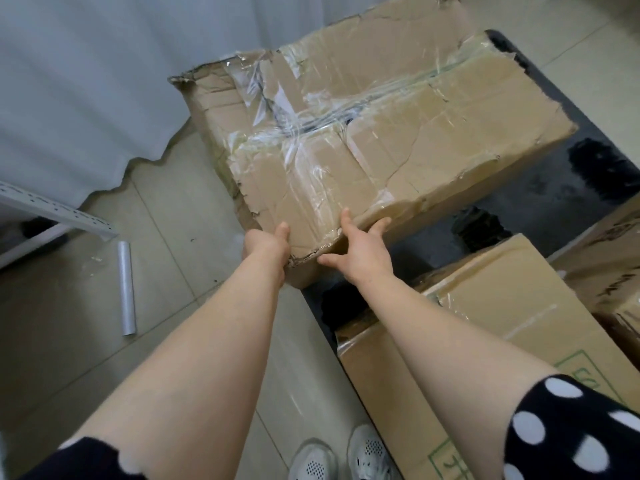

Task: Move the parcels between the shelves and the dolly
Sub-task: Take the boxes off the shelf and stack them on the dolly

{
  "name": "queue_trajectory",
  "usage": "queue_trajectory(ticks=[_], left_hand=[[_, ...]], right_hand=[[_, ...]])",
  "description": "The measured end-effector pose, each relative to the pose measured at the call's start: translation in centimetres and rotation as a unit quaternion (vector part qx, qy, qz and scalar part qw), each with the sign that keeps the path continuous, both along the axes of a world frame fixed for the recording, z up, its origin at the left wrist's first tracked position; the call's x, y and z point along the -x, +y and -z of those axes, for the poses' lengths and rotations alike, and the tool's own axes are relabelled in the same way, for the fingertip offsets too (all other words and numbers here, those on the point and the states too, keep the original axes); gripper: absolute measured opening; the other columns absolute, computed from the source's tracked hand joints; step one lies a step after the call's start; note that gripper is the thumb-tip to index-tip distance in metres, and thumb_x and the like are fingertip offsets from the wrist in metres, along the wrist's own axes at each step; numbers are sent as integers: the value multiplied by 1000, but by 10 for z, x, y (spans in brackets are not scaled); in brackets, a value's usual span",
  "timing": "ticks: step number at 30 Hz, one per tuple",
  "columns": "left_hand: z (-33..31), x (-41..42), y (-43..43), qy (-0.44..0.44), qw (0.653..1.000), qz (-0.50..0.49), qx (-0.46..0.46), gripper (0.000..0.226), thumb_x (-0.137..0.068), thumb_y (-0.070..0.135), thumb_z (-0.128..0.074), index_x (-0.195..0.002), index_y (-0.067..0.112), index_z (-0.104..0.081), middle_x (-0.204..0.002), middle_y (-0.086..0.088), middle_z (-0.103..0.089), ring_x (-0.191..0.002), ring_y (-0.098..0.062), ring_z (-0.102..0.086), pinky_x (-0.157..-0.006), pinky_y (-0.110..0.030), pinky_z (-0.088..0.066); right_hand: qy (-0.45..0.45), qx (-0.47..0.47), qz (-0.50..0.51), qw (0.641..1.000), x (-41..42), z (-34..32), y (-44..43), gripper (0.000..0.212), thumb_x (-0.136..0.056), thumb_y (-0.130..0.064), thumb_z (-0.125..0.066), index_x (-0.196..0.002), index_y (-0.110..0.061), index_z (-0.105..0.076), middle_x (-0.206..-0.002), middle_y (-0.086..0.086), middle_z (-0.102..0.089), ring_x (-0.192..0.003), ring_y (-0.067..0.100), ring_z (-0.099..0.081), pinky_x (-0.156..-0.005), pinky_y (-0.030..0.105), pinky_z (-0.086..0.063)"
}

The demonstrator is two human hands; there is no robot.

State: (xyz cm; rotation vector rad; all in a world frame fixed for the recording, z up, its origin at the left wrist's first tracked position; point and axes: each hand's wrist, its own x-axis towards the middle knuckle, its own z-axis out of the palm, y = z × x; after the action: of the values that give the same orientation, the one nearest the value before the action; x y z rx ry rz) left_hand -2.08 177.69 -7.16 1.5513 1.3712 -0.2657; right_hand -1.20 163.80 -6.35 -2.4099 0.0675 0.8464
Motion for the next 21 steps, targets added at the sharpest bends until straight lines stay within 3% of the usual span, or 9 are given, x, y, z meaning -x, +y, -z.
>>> queue_trajectory(ticks=[8,14,21], left_hand=[[-2,-21,10,-13,999,-12,-26,49,-90,39,-60,-126,9,-46,-131,-16,-52,-115,-41,-52,-98,-53,-44],[4,-38,20,-18,999,-11,-48,47,-89,39,-62,-121,7,-46,-128,-18,-52,-113,-42,-52,-96,-54,-45],[1,-39,22,-18,999,-8,-32,54,-91,40,-59,-130,5,-42,-134,-17,-50,-118,-42,-50,-98,-54,-44]], right_hand=[[16,-33,-13,999,-27,-2,5,94,-83,-37,-72,-151,-37,-7,-150,25,30,-145,40,-9,-116,42,-22],[6,-29,-27,999,-44,2,13,99,-80,-39,-74,-152,-35,-6,-150,28,28,-145,42,-10,-115,43,-27],[39,-19,-42,998,-49,-5,13,104,-80,-34,-76,-151,-40,0,-150,26,30,-144,42,-11,-114,45,-27]])
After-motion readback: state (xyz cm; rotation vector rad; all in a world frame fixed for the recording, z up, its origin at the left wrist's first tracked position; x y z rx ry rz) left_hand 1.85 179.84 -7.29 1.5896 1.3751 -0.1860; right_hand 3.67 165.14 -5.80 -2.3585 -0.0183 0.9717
